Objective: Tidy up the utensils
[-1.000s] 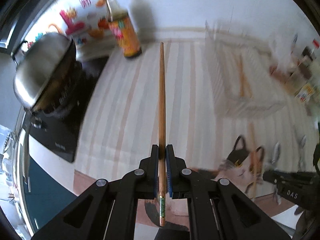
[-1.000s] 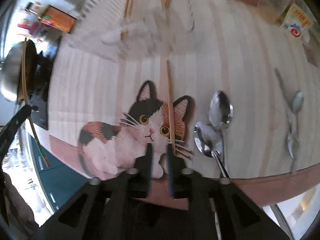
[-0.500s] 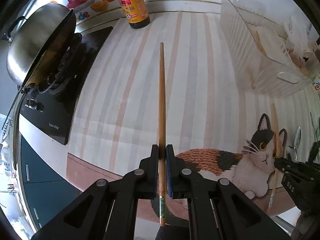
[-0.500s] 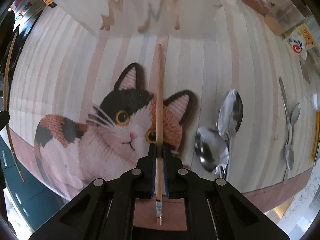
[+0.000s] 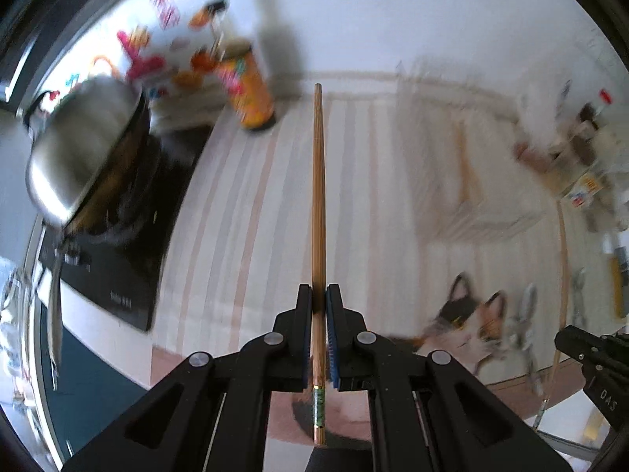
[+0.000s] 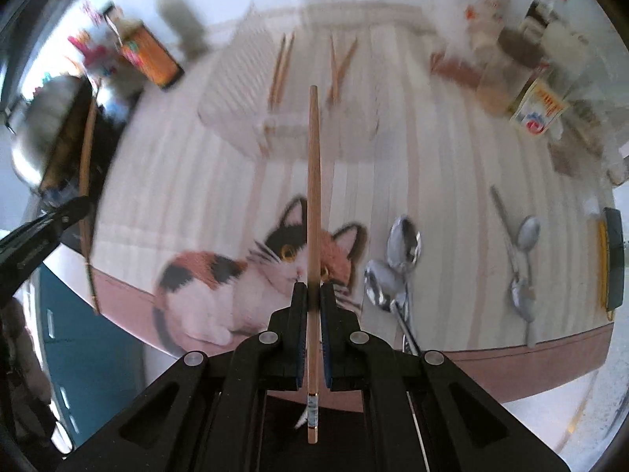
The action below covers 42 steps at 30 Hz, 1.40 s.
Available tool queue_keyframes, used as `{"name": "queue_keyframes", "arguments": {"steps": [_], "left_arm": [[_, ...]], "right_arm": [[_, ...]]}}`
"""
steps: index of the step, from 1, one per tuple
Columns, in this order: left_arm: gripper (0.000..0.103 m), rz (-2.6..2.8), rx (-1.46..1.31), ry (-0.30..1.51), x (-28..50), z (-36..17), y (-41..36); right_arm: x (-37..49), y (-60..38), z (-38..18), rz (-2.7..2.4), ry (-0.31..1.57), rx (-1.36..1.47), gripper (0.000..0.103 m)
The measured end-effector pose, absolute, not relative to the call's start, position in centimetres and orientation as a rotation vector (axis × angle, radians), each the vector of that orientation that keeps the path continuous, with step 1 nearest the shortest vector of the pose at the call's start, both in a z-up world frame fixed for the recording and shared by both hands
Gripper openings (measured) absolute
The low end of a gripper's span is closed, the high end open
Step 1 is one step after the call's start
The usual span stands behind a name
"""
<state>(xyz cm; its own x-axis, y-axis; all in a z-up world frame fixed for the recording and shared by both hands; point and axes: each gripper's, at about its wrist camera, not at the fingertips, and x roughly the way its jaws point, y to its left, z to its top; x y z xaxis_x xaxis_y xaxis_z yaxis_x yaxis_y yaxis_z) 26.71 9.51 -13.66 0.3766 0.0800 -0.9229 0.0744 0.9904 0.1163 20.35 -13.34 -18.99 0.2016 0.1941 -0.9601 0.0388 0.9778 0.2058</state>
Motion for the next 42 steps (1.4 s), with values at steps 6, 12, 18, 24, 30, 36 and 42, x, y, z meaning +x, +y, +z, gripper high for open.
{"name": "queue_keyframes", "arguments": {"steps": [6, 12, 18, 24, 30, 36, 42], "left_arm": [[0.005, -0.18, 0.046, 1.176, 31.9, -9.8, 4.3], [0.005, -0.285, -0.058, 1.262, 39.9, -10.7, 0.2], [0.005, -0.289, -0.07, 1.388, 45.5, -15.6, -2.2], [0.006, -0.244, -0.077, 1.462, 46.8, -17.8, -2.4], [0.027, -0.177, -0.031, 1.387, 45.7, -16.6, -1.7], [0.072, -0.044, 0.067, 1.272, 43.9, -16.2, -0.5], [0.103, 0.042, 0.123, 1.184, 42.3, -16.5, 0.9]], "right_arm": [[26.3, -16.8, -14.1, 0.142, 1.243, 0.308, 0.007], [36.8, -20.2, -14.9, 0.188, 1.23, 0.474, 0.007], [45.1, -20.2, -17.6, 0.199, 1.29, 0.438, 0.007], [47.3, -18.1, -21.2, 0.225, 1.378, 0.378, 0.007], [46.6, -18.0, -22.8, 0.238, 1.434, 0.374, 0.03], [44.3, -18.9, -21.3, 0.169, 1.38, 0.286, 0.036], [42.2, -18.7, -20.6, 0.043, 1.306, 0.118, 0.094]]}}
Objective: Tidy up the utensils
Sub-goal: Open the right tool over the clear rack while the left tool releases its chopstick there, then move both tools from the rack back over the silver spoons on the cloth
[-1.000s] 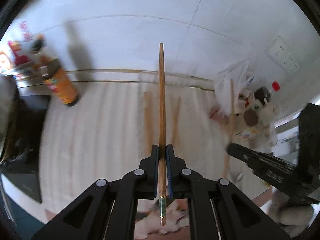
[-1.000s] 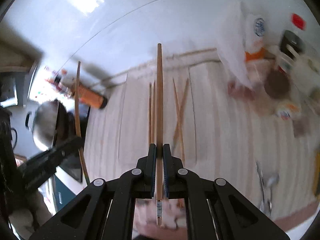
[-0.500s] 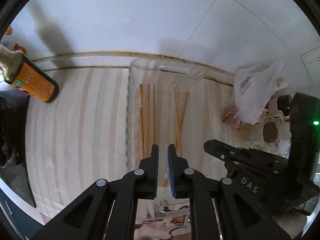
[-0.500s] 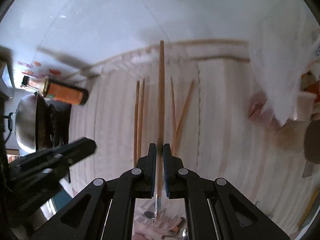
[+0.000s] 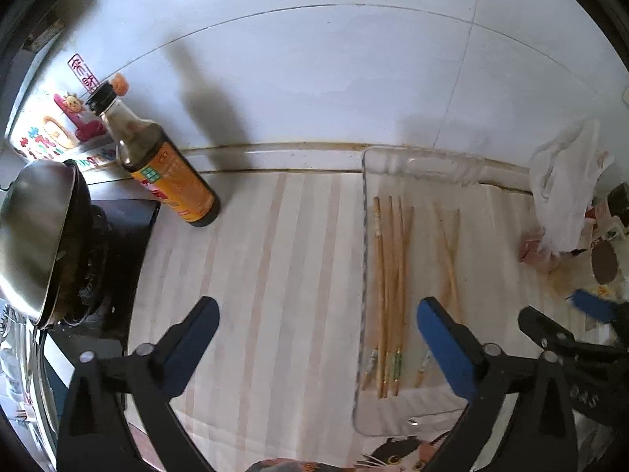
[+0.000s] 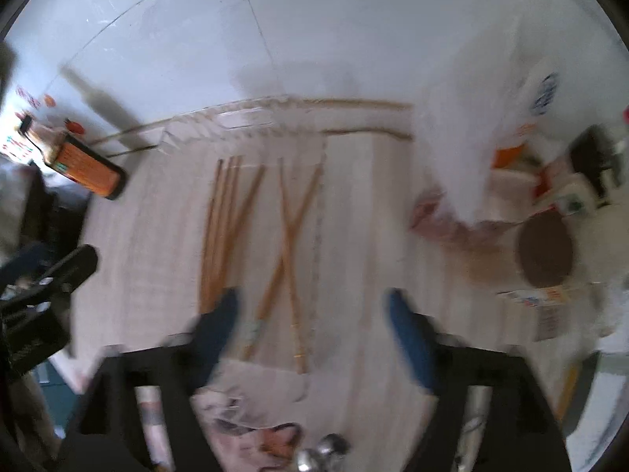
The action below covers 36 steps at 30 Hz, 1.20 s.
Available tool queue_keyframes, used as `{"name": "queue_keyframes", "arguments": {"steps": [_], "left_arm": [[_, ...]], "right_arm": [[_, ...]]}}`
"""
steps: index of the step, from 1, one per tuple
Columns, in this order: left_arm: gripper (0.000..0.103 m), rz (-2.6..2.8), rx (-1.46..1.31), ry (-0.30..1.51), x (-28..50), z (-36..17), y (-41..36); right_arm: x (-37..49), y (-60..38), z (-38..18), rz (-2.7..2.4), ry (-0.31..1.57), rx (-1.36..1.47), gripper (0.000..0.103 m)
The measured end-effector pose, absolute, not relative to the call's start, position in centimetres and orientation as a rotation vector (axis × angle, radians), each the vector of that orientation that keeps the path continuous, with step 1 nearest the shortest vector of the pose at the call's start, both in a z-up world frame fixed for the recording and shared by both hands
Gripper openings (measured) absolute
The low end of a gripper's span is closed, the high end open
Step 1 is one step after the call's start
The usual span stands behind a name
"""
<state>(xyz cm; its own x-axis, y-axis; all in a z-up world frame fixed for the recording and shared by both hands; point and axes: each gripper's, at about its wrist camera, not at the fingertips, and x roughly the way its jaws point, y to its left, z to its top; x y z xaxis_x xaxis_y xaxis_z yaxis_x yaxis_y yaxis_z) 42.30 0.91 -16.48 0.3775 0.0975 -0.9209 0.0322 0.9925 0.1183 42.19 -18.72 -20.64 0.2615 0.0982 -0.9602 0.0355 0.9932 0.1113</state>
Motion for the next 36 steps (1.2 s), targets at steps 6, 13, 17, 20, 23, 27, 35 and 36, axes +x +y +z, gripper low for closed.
{"name": "queue_keyframes", "arguments": {"steps": [6, 13, 17, 20, 23, 27, 35, 36], "left_arm": [[0.103, 0.058, 0.125, 1.154, 40.7, -16.4, 1.6], [0.103, 0.027, 0.092, 1.103, 38.1, -14.0, 2.0], [0.103, -0.007, 0.084, 1.061, 36.1, -12.3, 1.7], [0.103, -0.035, 0.077, 1.026, 34.4, -10.6, 1.5], [0.103, -0.052, 0.075, 0.995, 33.0, -9.1, 1.4], [0.103, -0.069, 0.063, 0.959, 31.4, -7.3, 1.6], [0.103, -0.044, 0.052, 0.898, 29.2, -5.7, 1.7], [0.103, -0.038, 0.055, 0.901, 29.2, -5.9, 1.7]], "right_arm": [[39.9, -18.6, -20.3, -0.031, 1.256, 0.055, 0.1], [37.3, -18.7, -18.2, -0.071, 1.192, 0.046, 0.101], [35.3, -18.8, -15.6, -0.082, 1.131, 0.054, 0.101], [33.5, -19.0, -13.4, -0.092, 1.071, 0.063, 0.101], [31.9, -18.9, -11.3, -0.097, 1.02, 0.071, 0.101], [30.0, -18.9, -9.1, -0.093, 0.964, 0.085, 0.101], [26.7, -19.9, -7.0, -0.03, 0.904, 0.197, 0.101], [26.3, -20.4, -7.1, -0.021, 0.894, 0.214, 0.101]]}}
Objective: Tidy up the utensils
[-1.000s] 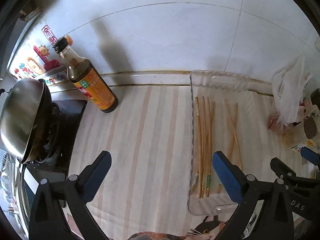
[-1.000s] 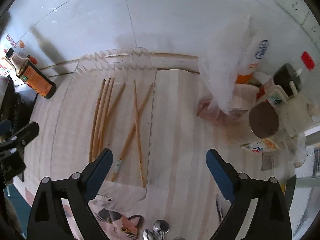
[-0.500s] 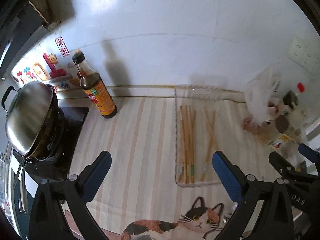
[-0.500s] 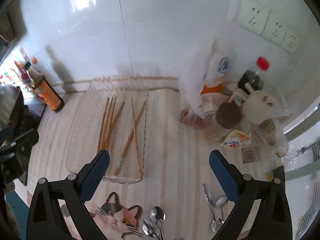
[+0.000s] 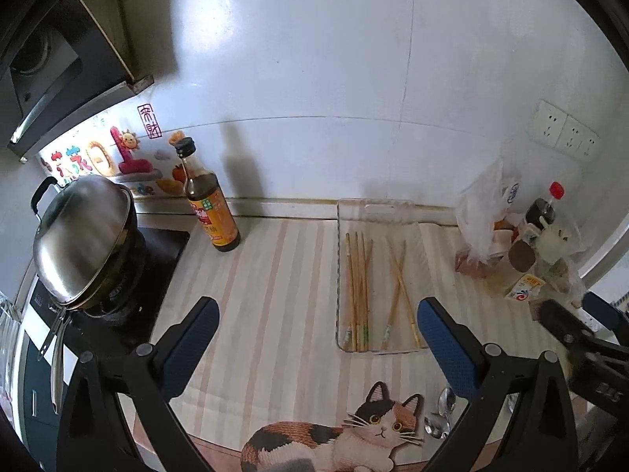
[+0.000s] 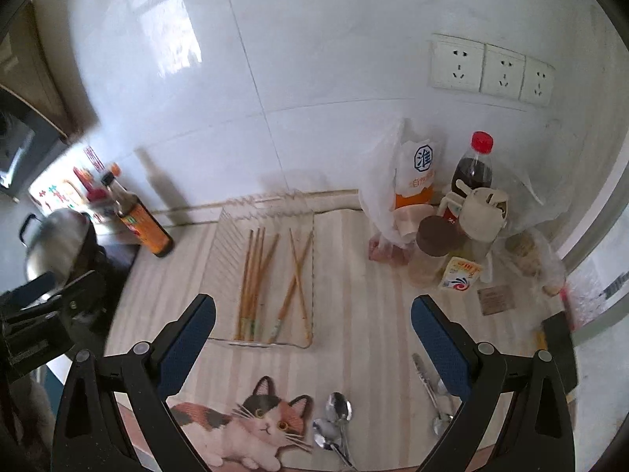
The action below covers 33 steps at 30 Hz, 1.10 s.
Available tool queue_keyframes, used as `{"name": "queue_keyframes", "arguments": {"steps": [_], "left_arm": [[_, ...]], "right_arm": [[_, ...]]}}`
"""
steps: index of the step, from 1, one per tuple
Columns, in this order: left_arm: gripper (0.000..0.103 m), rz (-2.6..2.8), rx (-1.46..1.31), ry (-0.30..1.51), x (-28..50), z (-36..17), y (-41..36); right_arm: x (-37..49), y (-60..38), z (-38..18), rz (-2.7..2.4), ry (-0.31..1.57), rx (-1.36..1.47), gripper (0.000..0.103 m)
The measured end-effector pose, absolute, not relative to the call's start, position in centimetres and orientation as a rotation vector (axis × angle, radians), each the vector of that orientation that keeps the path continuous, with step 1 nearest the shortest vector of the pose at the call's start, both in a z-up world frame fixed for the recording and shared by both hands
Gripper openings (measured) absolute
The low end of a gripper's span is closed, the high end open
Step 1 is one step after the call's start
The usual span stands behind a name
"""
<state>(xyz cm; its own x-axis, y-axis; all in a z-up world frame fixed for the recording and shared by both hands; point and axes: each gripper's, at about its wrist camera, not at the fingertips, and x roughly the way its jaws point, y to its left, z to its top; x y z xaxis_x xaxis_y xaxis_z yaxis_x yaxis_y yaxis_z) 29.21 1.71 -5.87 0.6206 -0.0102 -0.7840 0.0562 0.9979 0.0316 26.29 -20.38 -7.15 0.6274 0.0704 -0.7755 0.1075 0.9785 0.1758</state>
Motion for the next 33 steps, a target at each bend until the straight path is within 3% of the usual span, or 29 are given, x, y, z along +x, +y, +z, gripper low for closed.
{"name": "queue_keyframes", "arguments": {"steps": [8, 10, 12, 21, 22, 24, 29, 32, 33], "left_arm": [[0.103, 0.049, 0.209, 0.995, 29.0, -13.1, -1.8], [0.103, 0.122, 0.289, 1.012, 28.4, -15.7, -3.0], [0.103, 0.153, 0.313, 1.039, 27.9, -17.7, -3.5], [0.101, -0.006, 0.106, 1.442, 25.6, -26.7, -6.8], [0.099, -0.06, 0.044, 1.506, 25.2, -27.7, -7.6], [0.085, -0.122, -0.006, 1.575, 24.8, -28.8, -9.0], [0.074, -0.246, -0.093, 1.71, 23.8, -31.5, -13.2], [0.051, -0.254, -0.038, 1.732, 23.4, -32.4, -15.2], [0.048, -0.247, -0.013, 1.712, 23.4, -32.2, -15.7]], "right_arm": [[23.9, -25.6, -13.9, -0.116, 1.064, 0.289, 0.101], [22.9, -27.2, -16.8, -0.137, 1.14, 0.323, 0.093], [22.0, -28.7, -19.6, -0.161, 1.216, 0.353, 0.074], [17.9, -34.0, -27.9, -0.238, 1.382, 0.485, 0.068], [17.7, -34.5, -28.2, -0.248, 1.383, 0.491, 0.068], [17.5, -35.1, -28.3, -0.256, 1.382, 0.504, 0.068], [16.6, -37.0, -28.7, -0.29, 1.374, 0.531, 0.068], [16.0, -37.7, -28.6, -0.308, 1.37, 0.541, 0.068], [15.6, -38.0, -28.6, -0.313, 1.368, 0.547, 0.068]]}}
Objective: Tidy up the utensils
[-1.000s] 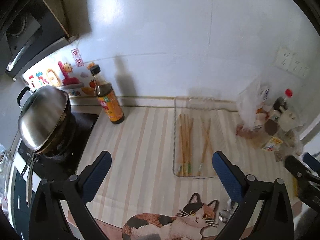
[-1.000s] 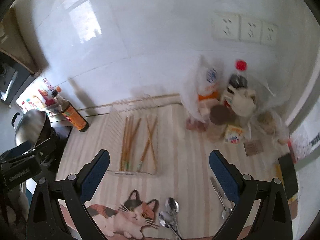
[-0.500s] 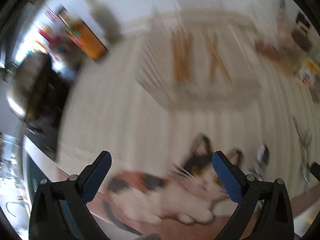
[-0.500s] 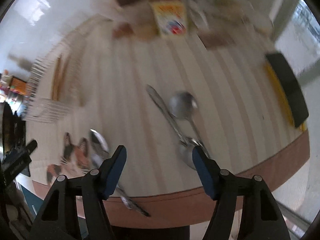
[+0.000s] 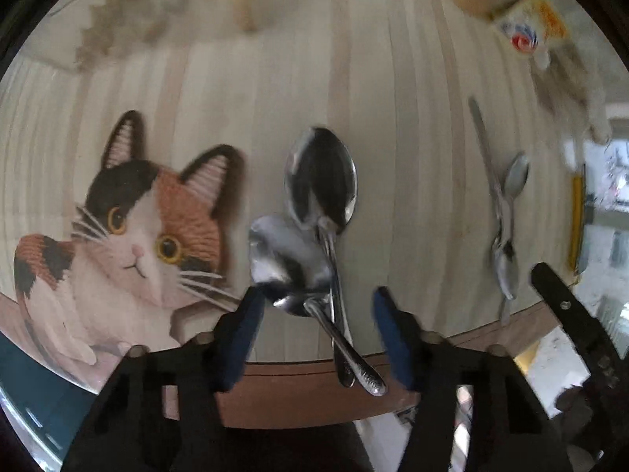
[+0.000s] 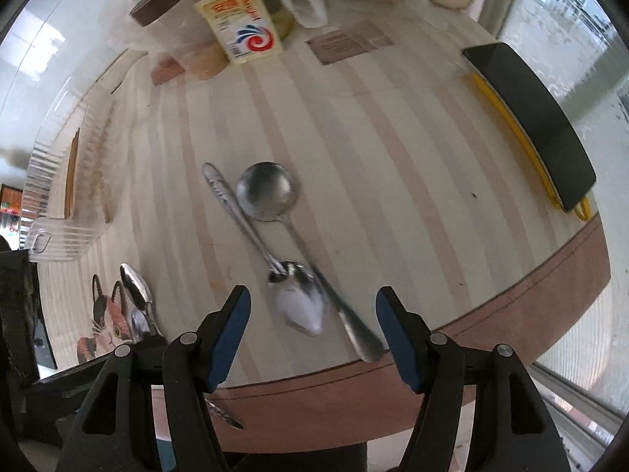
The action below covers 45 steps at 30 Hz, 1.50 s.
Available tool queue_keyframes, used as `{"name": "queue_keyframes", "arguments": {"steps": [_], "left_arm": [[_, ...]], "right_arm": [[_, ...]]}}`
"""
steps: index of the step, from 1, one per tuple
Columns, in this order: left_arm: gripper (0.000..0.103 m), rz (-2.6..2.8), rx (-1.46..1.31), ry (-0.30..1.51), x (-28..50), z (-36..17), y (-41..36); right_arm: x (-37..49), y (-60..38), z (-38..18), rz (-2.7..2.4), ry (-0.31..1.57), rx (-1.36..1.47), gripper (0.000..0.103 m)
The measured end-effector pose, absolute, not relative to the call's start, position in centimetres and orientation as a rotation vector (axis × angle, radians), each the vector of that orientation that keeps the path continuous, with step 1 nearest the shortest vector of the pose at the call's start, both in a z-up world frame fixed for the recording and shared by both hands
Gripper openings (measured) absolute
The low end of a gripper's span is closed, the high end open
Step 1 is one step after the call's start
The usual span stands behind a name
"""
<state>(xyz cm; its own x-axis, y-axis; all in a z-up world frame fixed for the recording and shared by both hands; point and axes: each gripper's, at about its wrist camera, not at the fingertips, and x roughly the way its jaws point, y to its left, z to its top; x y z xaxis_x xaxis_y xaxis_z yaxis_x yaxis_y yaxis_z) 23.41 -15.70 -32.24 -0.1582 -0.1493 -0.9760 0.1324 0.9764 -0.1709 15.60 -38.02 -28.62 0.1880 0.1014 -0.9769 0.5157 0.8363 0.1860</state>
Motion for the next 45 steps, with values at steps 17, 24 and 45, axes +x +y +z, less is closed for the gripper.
{"name": "queue_keyframes", "arguments": {"steps": [17, 24, 45], "left_arm": [[0.005, -0.232, 0.153, 1.556, 26.2, -30.4, -14.4], [0.008, -0.258, 0.016, 1.556, 27.3, -29.7, -10.2], [0.005, -0.285, 0.142, 1.514, 29.1, -31.7, -17.1]], "right_arm": [[17.2, -36.6, -29.5, -0.178, 1.393, 0.402, 0.068], [19.2, -32.5, -31.3, -0.099, 1.447, 0.189, 0.037], [16.9, -35.4, -30.0, -0.062, 1.436, 0.483, 0.032]]}}
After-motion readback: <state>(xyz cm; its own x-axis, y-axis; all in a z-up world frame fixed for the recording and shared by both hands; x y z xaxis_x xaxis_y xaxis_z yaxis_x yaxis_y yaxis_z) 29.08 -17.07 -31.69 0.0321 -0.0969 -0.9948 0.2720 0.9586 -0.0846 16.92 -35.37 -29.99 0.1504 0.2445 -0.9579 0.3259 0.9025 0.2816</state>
